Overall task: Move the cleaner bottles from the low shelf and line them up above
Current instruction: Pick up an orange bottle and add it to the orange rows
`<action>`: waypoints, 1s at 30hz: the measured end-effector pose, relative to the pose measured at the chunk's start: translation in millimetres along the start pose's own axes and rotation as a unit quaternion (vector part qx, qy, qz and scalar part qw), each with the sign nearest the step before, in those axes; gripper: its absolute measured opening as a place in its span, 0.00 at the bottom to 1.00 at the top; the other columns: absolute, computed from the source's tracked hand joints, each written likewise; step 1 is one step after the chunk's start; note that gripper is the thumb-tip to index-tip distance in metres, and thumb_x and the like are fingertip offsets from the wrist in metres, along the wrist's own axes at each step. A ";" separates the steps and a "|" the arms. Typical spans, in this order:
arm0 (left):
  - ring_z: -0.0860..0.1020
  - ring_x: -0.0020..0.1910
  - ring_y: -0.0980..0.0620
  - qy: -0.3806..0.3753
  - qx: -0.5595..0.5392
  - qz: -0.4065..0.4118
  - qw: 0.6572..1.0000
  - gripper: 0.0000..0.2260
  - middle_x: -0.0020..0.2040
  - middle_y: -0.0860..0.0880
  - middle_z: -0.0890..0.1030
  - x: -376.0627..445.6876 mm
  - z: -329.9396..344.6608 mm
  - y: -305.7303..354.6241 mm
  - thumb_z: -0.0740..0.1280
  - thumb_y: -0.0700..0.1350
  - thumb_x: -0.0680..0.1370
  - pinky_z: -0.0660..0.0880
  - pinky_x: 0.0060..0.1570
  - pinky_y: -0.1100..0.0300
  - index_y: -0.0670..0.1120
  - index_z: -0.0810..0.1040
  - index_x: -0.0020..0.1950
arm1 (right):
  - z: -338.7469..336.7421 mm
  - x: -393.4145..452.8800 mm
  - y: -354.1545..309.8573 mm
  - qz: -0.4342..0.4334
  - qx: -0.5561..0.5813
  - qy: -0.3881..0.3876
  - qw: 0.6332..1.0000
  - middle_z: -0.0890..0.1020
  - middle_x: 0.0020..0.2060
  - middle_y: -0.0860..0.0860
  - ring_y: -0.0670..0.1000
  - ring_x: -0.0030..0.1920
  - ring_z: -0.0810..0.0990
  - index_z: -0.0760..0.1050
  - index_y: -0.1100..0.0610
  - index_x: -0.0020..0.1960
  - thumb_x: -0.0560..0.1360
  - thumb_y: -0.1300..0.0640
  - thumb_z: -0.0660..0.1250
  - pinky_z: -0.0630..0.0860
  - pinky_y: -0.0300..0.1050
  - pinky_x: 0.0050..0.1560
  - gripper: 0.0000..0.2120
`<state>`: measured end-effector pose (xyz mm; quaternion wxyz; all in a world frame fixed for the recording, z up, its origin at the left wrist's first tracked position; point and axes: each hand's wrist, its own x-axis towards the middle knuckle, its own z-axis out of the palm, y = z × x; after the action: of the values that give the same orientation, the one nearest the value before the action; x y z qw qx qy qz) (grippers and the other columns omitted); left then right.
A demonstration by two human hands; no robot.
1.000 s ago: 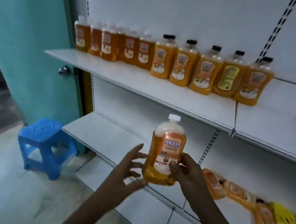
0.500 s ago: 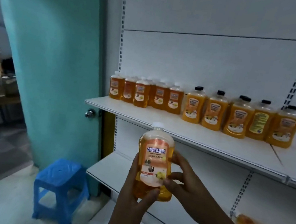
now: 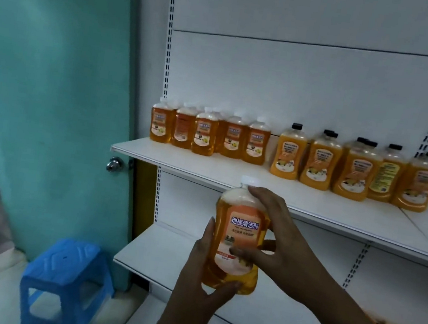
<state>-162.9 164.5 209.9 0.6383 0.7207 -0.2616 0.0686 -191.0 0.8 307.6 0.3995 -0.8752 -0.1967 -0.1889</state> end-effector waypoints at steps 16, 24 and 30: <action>0.74 0.65 0.59 -0.149 0.181 0.007 0.972 0.43 0.68 0.60 0.71 286.8 -42.3 -48.0 0.74 0.54 0.70 0.75 0.62 0.59 0.57 0.50 0.75 | 3.5 229.1 141.4 -0.069 -0.145 0.106 0.981 0.57 0.73 0.48 0.45 0.69 0.63 0.58 0.42 0.71 0.72 0.58 0.74 0.65 0.24 0.58 0.36; 0.64 0.74 0.47 -0.075 0.386 -0.029 0.919 0.41 0.76 0.50 0.63 352.7 -44.3 -104.9 0.64 0.62 0.75 0.60 0.73 0.43 0.53 0.42 0.78 | 17.5 321.6 213.6 -0.033 -0.216 0.134 0.967 0.53 0.77 0.50 0.54 0.72 0.66 0.53 0.46 0.76 0.75 0.57 0.71 0.70 0.40 0.63 0.37; 0.72 0.64 0.48 0.048 0.339 -0.024 0.939 0.27 0.64 0.50 0.75 344.7 -50.1 -99.4 0.65 0.52 0.79 0.67 0.68 0.47 0.50 0.58 0.74 | 16.7 343.4 224.0 0.001 -0.251 0.095 0.963 0.45 0.79 0.49 0.57 0.72 0.66 0.44 0.43 0.78 0.76 0.54 0.69 0.73 0.51 0.63 0.42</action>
<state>189.4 117.4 280.1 0.3689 0.8965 -0.1746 0.1721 215.1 -55.0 324.9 0.1838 -0.9256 -0.1031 -0.3145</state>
